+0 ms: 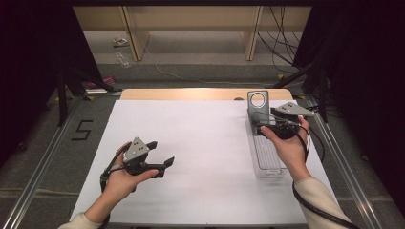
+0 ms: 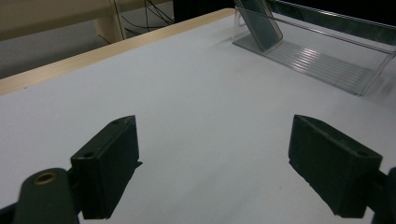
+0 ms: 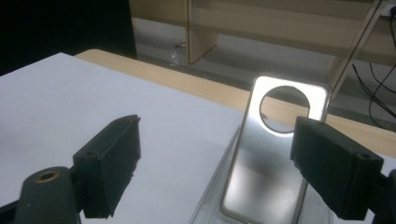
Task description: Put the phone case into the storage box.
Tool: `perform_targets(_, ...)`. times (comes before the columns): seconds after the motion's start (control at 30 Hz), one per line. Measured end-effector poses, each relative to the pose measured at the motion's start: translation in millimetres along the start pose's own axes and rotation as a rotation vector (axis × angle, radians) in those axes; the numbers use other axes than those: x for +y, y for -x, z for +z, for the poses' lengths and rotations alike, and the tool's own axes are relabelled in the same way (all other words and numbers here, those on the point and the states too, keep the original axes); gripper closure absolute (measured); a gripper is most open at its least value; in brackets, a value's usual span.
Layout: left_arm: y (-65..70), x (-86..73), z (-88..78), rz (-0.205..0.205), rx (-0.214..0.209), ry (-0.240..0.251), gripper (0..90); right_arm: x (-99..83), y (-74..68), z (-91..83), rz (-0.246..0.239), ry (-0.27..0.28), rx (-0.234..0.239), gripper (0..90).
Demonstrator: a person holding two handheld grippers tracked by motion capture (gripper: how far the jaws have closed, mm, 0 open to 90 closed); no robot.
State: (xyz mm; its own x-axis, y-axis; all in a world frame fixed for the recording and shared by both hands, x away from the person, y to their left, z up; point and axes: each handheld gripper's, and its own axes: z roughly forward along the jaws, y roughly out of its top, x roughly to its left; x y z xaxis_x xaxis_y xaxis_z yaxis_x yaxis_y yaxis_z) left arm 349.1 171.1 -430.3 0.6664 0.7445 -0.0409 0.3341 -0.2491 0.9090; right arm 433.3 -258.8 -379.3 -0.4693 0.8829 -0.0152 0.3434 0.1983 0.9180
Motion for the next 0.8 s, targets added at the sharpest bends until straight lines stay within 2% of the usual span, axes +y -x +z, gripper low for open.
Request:
perform_targets(0.33, 0.1, -0.2, 0.1, -0.003, -0.002, -0.001, 15.9, -7.1, -9.8, -10.9, -0.018, 0.003, 0.050, 16.9)
perform_targets(0.53, -0.1, -0.1, -0.2, -0.002, -0.001, 0.000, 15.9, -10.6, -12.4, -15.0, -0.027, 0.008, 0.058, 16.9)
perform_targets(0.8, 0.0, -0.3, -0.1, -0.005, -0.002, 0.001, 15.9, -18.0, -16.7, -20.7, -0.053, 0.018, 0.111, 16.4)
